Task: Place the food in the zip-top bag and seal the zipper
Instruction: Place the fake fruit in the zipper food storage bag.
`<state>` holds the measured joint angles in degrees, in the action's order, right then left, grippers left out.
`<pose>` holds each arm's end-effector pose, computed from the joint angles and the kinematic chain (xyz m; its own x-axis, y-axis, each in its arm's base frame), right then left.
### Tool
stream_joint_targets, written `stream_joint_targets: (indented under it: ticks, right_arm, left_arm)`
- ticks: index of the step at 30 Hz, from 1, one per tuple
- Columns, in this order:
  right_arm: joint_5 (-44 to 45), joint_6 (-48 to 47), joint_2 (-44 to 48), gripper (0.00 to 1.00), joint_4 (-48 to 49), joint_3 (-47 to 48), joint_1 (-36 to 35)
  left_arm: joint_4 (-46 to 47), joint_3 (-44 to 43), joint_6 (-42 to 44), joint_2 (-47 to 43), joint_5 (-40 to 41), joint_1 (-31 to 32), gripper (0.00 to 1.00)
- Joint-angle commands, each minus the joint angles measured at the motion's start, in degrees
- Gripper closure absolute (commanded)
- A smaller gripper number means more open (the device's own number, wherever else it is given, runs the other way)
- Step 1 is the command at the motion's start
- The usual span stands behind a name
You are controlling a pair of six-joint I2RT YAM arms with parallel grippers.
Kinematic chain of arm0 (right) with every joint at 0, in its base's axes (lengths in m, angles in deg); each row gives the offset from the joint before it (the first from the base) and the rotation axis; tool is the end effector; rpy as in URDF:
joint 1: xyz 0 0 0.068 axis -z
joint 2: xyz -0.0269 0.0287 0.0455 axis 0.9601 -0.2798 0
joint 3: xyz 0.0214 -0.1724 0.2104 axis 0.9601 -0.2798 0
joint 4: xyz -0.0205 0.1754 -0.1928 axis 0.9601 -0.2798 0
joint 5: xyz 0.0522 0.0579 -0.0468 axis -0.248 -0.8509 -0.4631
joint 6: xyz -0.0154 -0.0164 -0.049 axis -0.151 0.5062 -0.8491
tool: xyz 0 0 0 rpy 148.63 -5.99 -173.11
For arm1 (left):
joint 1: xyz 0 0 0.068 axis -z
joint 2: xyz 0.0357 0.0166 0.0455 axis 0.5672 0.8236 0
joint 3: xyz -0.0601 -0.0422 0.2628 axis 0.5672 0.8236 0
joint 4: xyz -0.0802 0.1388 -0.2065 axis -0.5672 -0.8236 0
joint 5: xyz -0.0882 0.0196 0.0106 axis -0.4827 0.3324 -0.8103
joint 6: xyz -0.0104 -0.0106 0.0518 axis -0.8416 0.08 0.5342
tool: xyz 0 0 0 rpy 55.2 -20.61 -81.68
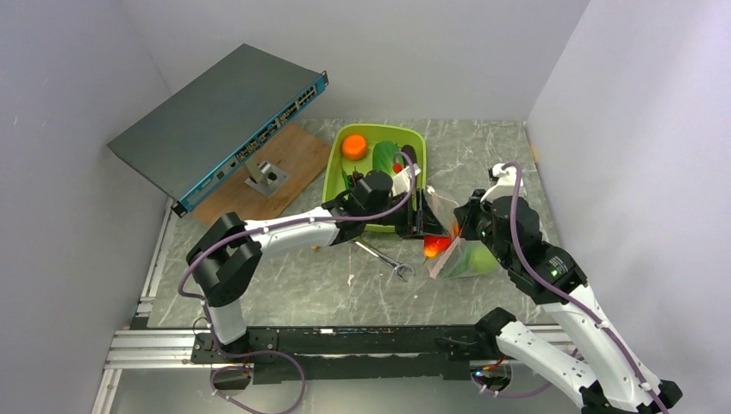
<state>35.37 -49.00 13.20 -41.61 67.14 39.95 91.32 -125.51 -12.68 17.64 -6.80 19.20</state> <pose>0.1167 0.0642 0.3667 -0.4191 0.1768 -0.8906 -0.1249 0.9603 0.2494 0.2314 -0.3467 0.2673 -0.9450 0.0163 -0.3267 0.3199 0.2547 -0.9126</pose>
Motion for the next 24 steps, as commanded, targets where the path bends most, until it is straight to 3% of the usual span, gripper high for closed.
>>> stream_joint_targets:
  ticks: [1, 8, 12, 16, 24]
  right_arm:
    - [-2.14, -0.80, 0.00, 1.00, 3.74, 0.19, -0.21]
    - [-2.92, -1.00, -0.73, 1.00, 3.86, 0.38, -0.18]
    - [-2.47, -1.07, -0.39, 1.00, 4.11, -0.15, -0.15]
    - [-2.01, -0.90, -0.83, 1.00, 3.09, 0.41, -0.21]
    - [-1.45, -1.17, -1.77, 1.00, 3.19, 0.29, -0.14]
  left_arm:
    - [0.79, -1.41, -3.14, -2.74, 3.78, -0.49, 0.54]
    - [6.92, -2.20, -6.00, -0.05, 0.89, -0.97, 0.37]
    - [3.69, -3.20, -3.39, -0.42, 2.69, -0.88, 0.28]
    - [1.57, -2.23, -1.34, -2.91, 4.90, -0.85, 0.10]
    - [-5.59, -2.05, 5.67, -7.19, 8.33, -0.92, 0.13]
